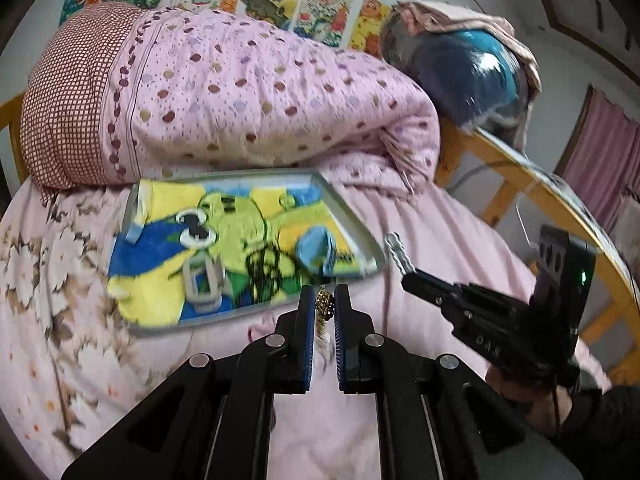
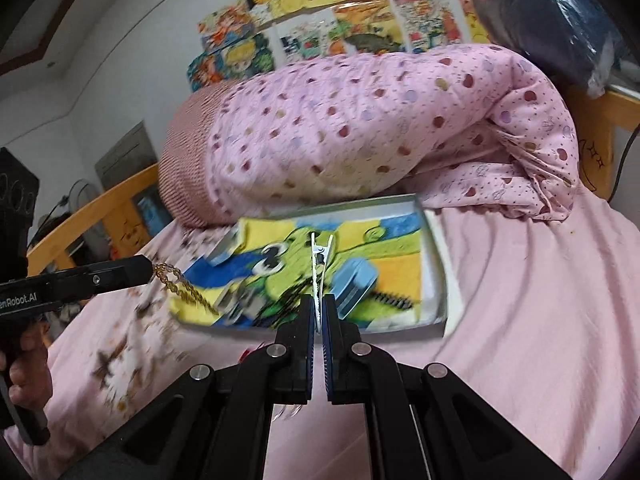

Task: Organize jewelry
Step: 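Carry the gold bracelet and white clip over the tray, then lower the gold bracelet and white clip into the tray and open both grippers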

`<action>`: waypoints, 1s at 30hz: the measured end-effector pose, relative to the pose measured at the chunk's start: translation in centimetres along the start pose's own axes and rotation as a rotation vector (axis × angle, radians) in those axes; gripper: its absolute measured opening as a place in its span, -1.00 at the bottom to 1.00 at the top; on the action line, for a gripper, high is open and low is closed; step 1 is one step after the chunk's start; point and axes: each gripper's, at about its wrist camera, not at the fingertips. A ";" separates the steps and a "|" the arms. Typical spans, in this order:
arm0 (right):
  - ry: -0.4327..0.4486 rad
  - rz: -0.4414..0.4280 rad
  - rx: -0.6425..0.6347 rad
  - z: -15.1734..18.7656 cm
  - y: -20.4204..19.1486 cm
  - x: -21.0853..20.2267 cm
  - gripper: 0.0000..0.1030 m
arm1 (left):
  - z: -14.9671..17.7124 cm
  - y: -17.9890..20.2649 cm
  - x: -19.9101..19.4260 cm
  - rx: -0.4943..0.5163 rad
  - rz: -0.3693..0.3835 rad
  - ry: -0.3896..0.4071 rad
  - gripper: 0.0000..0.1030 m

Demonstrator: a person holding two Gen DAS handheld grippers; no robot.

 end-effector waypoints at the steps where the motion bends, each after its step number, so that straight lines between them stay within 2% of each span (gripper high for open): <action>1: 0.002 0.000 0.010 -0.2 0.5 0.4 -0.92 | -0.7 0.0 0.5 0.002 -0.005 0.007 -0.87; 5: -0.004 0.010 0.016 -1.1 1.7 2.0 -0.92 | -3.1 0.2 2.6 0.012 -0.033 0.026 -0.87; 11: -0.053 0.019 0.045 -1.3 3.8 4.8 -0.92 | -5.5 -1.0 7.0 -0.035 -0.054 0.010 -0.87; 15: -0.082 0.026 0.063 -1.2 4.6 5.8 -0.92 | -5.9 -2.1 9.6 -0.085 -0.051 -0.022 -0.87; 22: -0.121 0.040 0.063 -1.2 5.1 7.1 -0.92 | -5.7 -3.4 13.1 -0.123 -0.093 -0.086 -0.87; 30: -0.146 0.045 0.077 -0.9 5.5 7.7 -0.91 | -4.6 -3.9 14.9 -0.139 -0.118 -0.124 -0.87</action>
Point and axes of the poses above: each gripper's, at about its wrist camera, not at the fingertips, and x roughly the way its jaws point, y to its right, z to its underside, and after that the axes turned 13 degrees about -y, right-handed
